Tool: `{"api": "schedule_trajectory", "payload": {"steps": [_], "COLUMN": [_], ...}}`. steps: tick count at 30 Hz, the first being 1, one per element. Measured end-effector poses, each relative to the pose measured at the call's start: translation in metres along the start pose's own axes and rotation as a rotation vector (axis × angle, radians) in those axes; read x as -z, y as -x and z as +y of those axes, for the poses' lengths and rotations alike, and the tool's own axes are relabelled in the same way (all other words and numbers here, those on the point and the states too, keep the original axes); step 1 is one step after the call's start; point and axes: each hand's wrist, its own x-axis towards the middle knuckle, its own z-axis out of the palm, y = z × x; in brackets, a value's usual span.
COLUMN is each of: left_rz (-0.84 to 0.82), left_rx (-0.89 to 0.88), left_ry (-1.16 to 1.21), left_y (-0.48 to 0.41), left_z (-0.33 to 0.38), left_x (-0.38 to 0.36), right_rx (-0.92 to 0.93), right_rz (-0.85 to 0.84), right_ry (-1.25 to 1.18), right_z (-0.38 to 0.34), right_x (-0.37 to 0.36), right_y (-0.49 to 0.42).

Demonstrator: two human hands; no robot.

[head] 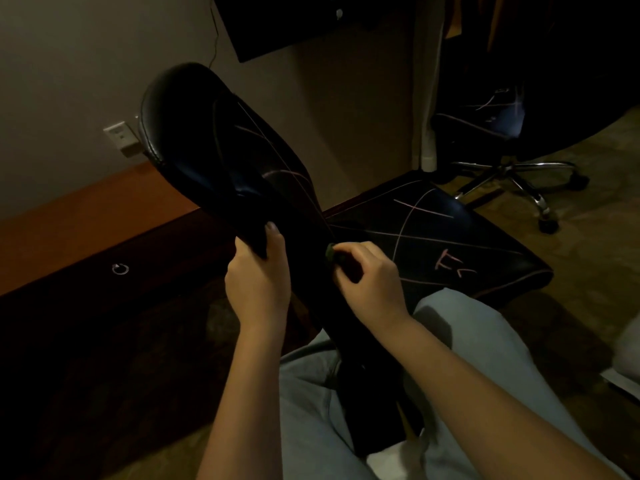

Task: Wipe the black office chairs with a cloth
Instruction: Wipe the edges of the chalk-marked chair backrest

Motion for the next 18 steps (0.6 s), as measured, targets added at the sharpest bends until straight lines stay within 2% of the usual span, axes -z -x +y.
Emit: {"api": "schedule_trajectory", "payload": {"steps": [6, 10, 16, 18], "left_rz": [0.022, 0.028, 0.024, 0.025], "left_rx": [0.002, -0.015, -0.006, -0.017], "left_ry": [-0.002, 0.004, 0.014, 0.014], "left_y": [0.001, 0.001, 0.002, 0.003], "left_z": [0.000, 0.000, 0.003, 0.005], "left_x": [-0.002, -0.003, -0.004, -0.001], "right_rx": [-0.031, -0.131, -0.283, -0.334], "right_rz": [-0.006, -0.039, -0.175, -0.151], "right_ry": [0.154, 0.223, 0.197, 0.155], "right_z": [0.023, 0.059, 0.091, 0.095], "right_x": [-0.008, -0.009, -0.005, -0.008], "right_y": [0.006, 0.025, 0.045, 0.053]}}
